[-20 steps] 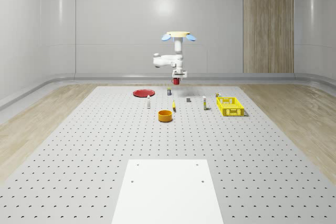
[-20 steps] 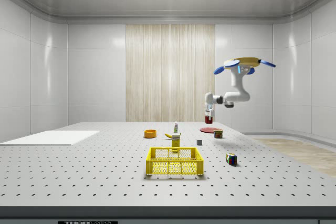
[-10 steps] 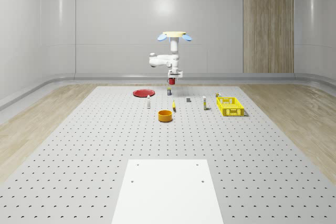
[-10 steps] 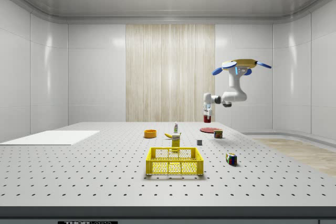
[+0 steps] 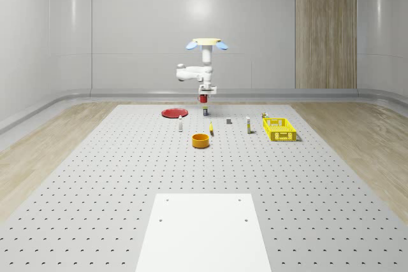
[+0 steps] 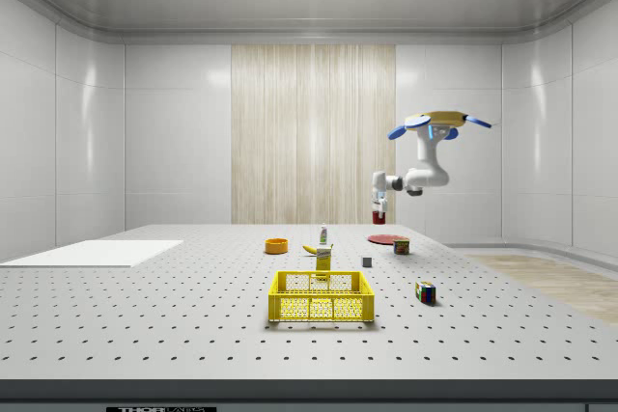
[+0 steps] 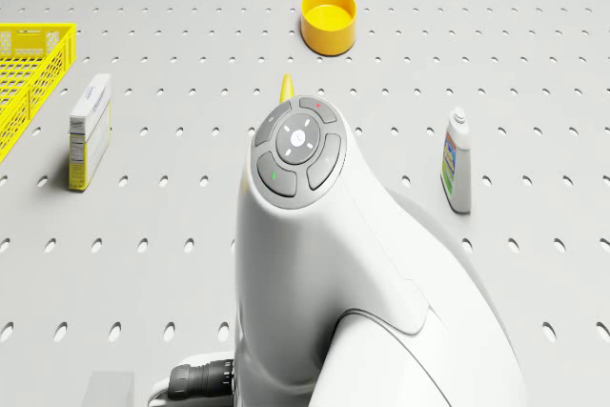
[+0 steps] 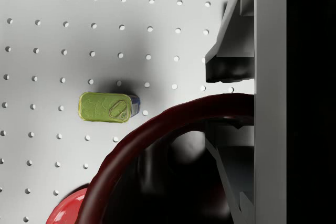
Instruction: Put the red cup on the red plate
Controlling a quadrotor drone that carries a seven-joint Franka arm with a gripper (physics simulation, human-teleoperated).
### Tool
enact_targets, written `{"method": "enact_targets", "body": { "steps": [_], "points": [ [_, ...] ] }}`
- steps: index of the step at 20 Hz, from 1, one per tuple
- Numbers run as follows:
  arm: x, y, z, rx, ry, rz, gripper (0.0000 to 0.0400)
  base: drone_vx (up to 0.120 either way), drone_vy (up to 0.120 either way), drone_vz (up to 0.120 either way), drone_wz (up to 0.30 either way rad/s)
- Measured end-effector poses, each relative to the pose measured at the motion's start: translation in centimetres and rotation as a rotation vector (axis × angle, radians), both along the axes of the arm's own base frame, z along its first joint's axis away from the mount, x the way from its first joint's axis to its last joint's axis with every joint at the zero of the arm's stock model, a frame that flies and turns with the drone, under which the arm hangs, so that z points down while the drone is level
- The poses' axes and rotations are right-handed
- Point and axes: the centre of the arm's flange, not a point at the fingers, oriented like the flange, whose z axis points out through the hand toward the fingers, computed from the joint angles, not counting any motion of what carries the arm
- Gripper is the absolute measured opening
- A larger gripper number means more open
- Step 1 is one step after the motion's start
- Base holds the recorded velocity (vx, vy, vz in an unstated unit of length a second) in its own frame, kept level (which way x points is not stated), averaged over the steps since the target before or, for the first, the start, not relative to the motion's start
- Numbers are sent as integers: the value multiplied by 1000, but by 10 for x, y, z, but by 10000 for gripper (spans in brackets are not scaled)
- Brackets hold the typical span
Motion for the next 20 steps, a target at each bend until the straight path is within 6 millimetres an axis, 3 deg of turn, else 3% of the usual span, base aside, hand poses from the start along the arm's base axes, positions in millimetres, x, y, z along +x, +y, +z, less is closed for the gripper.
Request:
{"method": "enact_targets", "body": {
  "steps": [7,13,20],
  "points": [
    [0,0,0,0,0,0,99,-6,-120,0,0],
    [0,0,0,0,0,0,99,-120,-120,-7,0],
    [0,0,0,0,0,1,99,-120,-120,-120,0]
  ]
}}
